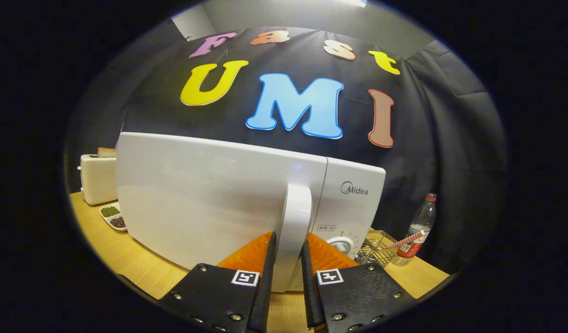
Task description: Open the microwave, put the food inside, and close the microwave door.
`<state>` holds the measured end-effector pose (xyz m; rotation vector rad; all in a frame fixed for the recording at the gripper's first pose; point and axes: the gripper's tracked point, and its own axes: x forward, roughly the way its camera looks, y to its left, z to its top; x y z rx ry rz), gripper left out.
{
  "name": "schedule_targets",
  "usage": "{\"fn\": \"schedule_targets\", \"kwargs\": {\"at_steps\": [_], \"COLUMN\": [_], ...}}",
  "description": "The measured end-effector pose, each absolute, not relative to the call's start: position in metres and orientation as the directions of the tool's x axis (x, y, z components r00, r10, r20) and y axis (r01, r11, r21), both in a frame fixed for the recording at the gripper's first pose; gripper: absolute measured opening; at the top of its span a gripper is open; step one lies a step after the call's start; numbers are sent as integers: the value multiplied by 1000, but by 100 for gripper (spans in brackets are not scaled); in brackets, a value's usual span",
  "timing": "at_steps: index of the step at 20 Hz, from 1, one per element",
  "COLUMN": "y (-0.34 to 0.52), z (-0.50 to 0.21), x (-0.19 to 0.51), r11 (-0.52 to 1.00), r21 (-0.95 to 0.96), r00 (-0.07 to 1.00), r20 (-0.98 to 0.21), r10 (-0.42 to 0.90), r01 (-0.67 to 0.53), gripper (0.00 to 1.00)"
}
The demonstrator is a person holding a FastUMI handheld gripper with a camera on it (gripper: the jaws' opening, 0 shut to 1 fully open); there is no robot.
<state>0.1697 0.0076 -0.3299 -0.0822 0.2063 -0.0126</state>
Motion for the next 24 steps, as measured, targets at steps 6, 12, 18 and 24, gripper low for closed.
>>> {"fn": "schedule_targets", "kwargs": {"at_steps": [6, 12, 18, 24], "y": [7, 10, 11, 16], "z": [-330, -329, -328, -323], "x": [166, 163, 158, 133], "r11": [1000, 996, 996, 1000], "r21": [5, 84, 91, 19], "r00": [971, 967, 967, 974], "r20": [-239, -254, -251, -225], "r10": [-23, 19, 34, 23], "r01": [25, 2, -12, -19], "gripper": [12, 12, 12, 8]}}
